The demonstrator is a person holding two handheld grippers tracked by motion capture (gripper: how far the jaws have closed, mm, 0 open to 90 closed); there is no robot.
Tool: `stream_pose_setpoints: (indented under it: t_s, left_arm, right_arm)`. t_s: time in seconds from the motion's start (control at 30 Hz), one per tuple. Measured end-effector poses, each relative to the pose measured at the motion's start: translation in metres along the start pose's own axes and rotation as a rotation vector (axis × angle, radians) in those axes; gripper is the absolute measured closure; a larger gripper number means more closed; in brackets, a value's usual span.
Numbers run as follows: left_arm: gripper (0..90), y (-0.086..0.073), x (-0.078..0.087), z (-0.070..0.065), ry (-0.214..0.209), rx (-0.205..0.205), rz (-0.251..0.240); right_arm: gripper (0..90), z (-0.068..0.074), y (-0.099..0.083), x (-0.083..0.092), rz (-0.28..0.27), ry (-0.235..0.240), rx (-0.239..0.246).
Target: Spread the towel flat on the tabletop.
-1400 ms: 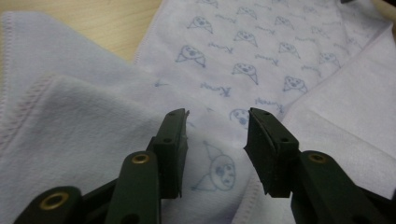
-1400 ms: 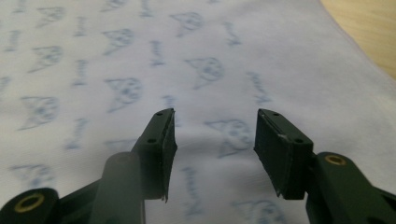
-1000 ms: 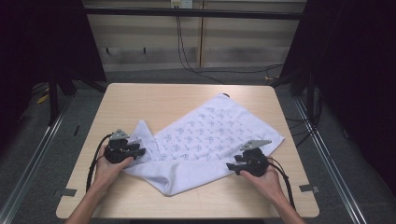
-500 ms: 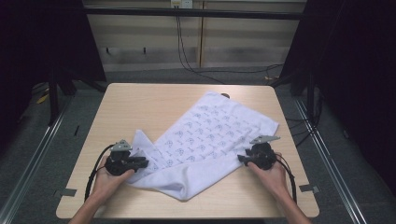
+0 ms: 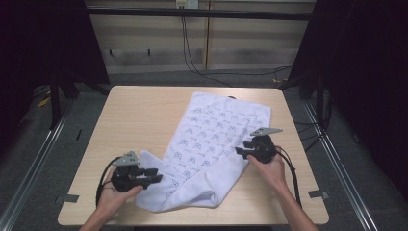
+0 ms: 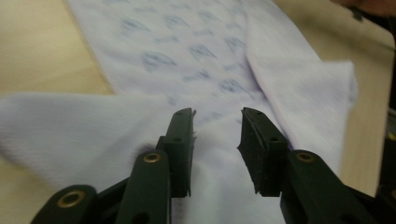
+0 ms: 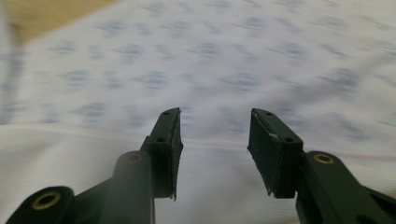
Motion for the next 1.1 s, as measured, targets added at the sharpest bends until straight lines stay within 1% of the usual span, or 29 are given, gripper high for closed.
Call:
stream_pose_setpoints:
  t_s: [0.03,0.07,0.1,0.13,0.17,0.2,0.23,0.27,0.33,0.37,0.4,0.43,0.47,0.5,0.53,0.57,0.6,0.67,0.7,0.73,0.77,0.8,0.83,0.87,0.93,0.97,1.03,1.07,1.1]
  left_arm:
    - [66.3,0.004,0.003,0.011,0.017,0.02,-0.019]
    - [67.6,0.005,0.004,0.017,0.03,0.032,-0.022]
    - [68.6,0.008,0.005,0.025,0.041,0.06,-0.038]
    - [69.0,0.008,0.005,0.025,0.041,0.06,-0.038]
    - [69.6,0.01,0.0,0.038,0.066,0.071,-0.016]
    - [69.6,0.011,-0.002,0.044,0.08,0.068,-0.007]
    - [69.7,0.012,-0.004,0.049,0.072,0.084,-0.005]
    - [70.1,0.013,-0.007,0.054,0.077,0.098,-0.004]
    - [70.7,0.008,-0.017,0.064,0.056,0.12,0.02]
    - [72.6,0.004,-0.021,0.065,0.062,0.118,0.043]
    - [74.6,-0.002,-0.026,0.065,0.055,0.111,0.068]
    - [75.0,-0.003,-0.026,0.063,0.049,0.099,0.072]
    - [74.6,-0.003,-0.024,0.062,0.061,0.088,0.078]
    - [74.5,-0.003,-0.022,0.061,0.088,0.074,0.087]
    - [74.4,-0.003,-0.022,0.061,0.088,0.074,0.087]
    - [74.0,-0.008,-0.025,0.059,0.124,0.037,0.121]
    - [74.1,-0.008,-0.025,0.058,0.128,0.033,0.115]
    - [74.1,-0.009,-0.024,0.056,0.114,0.043,0.122]
    - [74.1,-0.01,-0.024,0.055,0.111,0.042,0.123]
    - [74.5,-0.01,-0.025,0.052,0.09,0.05,0.123]
    - [74.8,-0.01,-0.025,0.05,0.077,0.049,0.124]
    - [74.5,-0.009,-0.025,0.048,0.079,0.043,0.118]
    - [73.2,-0.008,-0.023,0.047,0.071,0.041,0.104]
    - [71.1,-0.006,-0.021,0.047,0.074,0.04,0.09]
    - [69.4,-0.003,-0.017,0.048,0.068,0.059,0.054]
    - [67.1,-0.002,-0.016,0.051,0.078,0.069,0.043]
    - [60.9,0.001,-0.016,0.059,0.119,0.085,0.028]
    - [58.2,0.003,-0.017,0.062,0.121,0.099,0.024]
    - [56.5,0.003,-0.017,0.062,0.121,0.099,0.024]
  right_arm:
    - [54.7,0.012,0.0,0.002,-0.01,0.031,0.013]
    - [55.7,0.033,-0.002,0.004,-0.001,0.071,0.063]
    - [56.8,0.045,-0.003,0.004,0.005,0.092,0.087]
    - [57.4,0.061,-0.005,0.002,0.011,0.127,0.112]
    - [57.6,0.078,-0.006,0.0,0.017,0.157,0.14]
    - [57.8,0.092,-0.006,-0.001,0.013,0.19,0.155]
    - [57.8,0.105,-0.005,-0.003,0.014,0.227,0.164]
    - [58.0,0.118,-0.004,-0.005,0.017,0.257,0.184]
    - [58.5,0.138,-0.001,-0.009,0.021,0.292,0.222]
    - [59.0,0.151,0.002,-0.013,0.028,0.32,0.244]
    - [58.5,0.158,0.003,-0.015,0.026,0.339,0.246]
    - [57.4,0.166,0.004,-0.021,0.04,0.351,0.252]
    - [56.7,0.169,0.002,-0.025,0.057,0.346,0.263]
    - [55.0,0.171,0.0,-0.03,0.069,0.333,0.272]
    - [55.0,0.171,0.0,-0.03,0.069,0.333,0.272]
    - [52.1,0.168,-0.01,-0.038,0.109,0.323,0.271]
    - [51.5,0.166,-0.014,-0.039,0.129,0.305,0.27]
    - [50.7,0.159,-0.022,-0.04,0.147,0.281,0.276]
    - [50.9,0.154,-0.026,-0.039,0.149,0.289,0.256]
    - [51.2,0.149,-0.028,-0.037,0.151,0.281,0.247]
    - [51.2,0.143,-0.028,-0.035,0.153,0.261,0.251]
    - [51.2,0.137,-0.028,-0.034,0.154,0.243,0.254]
    - [51.2,0.131,-0.028,-0.034,0.153,0.239,0.246]
    - [51.0,0.122,-0.028,-0.032,0.149,0.216,0.236]
    - [51.0,0.109,-0.028,-0.03,0.145,0.186,0.223]
    - [51.0,0.102,-0.028,-0.029,0.141,0.169,0.208]
    - [52.4,0.091,-0.028,-0.025,0.144,0.131,0.193]
    - [52.8,0.089,-0.026,-0.021,0.126,0.111,0.189]
    - [52.8,0.089,-0.026,-0.021,0.126,0.111,0.189]
Point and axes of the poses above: each handheld gripper's, and its own axes: x roughly backward along the jaws, y roughly out of its top, z roughly to its left, the point moved 8 cm from there along -x, roughly forward along the jaws, and after that the axes turned 12 degrees about z, right-handed, at the moved point
